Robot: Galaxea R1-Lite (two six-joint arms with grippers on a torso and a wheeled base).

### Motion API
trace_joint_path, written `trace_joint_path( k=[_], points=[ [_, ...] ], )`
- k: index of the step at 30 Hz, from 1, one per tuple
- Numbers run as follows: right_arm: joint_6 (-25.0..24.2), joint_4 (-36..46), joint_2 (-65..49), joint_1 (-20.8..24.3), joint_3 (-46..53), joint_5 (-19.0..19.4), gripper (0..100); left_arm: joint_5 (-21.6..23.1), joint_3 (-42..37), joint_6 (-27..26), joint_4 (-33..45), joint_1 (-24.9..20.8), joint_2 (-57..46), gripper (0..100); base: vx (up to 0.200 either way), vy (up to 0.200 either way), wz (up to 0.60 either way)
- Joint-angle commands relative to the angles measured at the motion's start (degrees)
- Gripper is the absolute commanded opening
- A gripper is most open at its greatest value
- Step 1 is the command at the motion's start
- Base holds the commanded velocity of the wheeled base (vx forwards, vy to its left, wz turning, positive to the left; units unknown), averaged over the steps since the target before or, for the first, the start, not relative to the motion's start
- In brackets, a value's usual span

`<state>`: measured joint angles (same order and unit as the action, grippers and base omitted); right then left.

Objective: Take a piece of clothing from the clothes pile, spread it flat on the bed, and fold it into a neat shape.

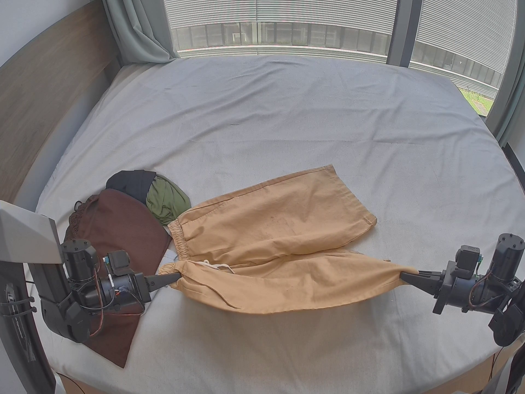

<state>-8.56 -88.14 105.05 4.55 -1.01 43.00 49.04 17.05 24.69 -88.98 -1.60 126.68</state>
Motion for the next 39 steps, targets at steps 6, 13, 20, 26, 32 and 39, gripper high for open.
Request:
trace_joint_path(
  k=[6,13,20,26,32,39],
  points=[
    [-2.52,-0.02,-1.34,0.02,-2.77,-0.02,0,0.0,0.52,0.01,-0.05,0.81,-0.21,0,0.0,0.0,0.0],
    [-6.12,-0.02,-1.34,0.02,-7.34,-0.72,0,0.0,0.96,0.01,-0.05,0.81,-0.39,0,0.0,0.0,0.0],
    [-7.88,-0.02,-0.9,1.43,-9.97,-2.92,0,0.0,1.31,0.01,-0.05,0.98,-0.65,0,0.0,0.0,0.0],
    [-8.67,-0.1,2.44,3.63,-14.28,-5.91,0,0.0,1.93,1.33,-0.05,1.07,-0.91,0,0.0,0.0,0.0],
    [-9.28,-0.1,2.88,3.63,-16.13,-5.99,0,-0.26,2.28,2.03,-0.05,0.98,-1.09,0,0.0,0.0,0.0],
    [-13.94,-0.1,3.59,3.54,-19.91,-5.99,0,-2.99,3.16,3.18,-0.05,0.45,-0.83,0,0.0,0.0,0.0]
  ],
)
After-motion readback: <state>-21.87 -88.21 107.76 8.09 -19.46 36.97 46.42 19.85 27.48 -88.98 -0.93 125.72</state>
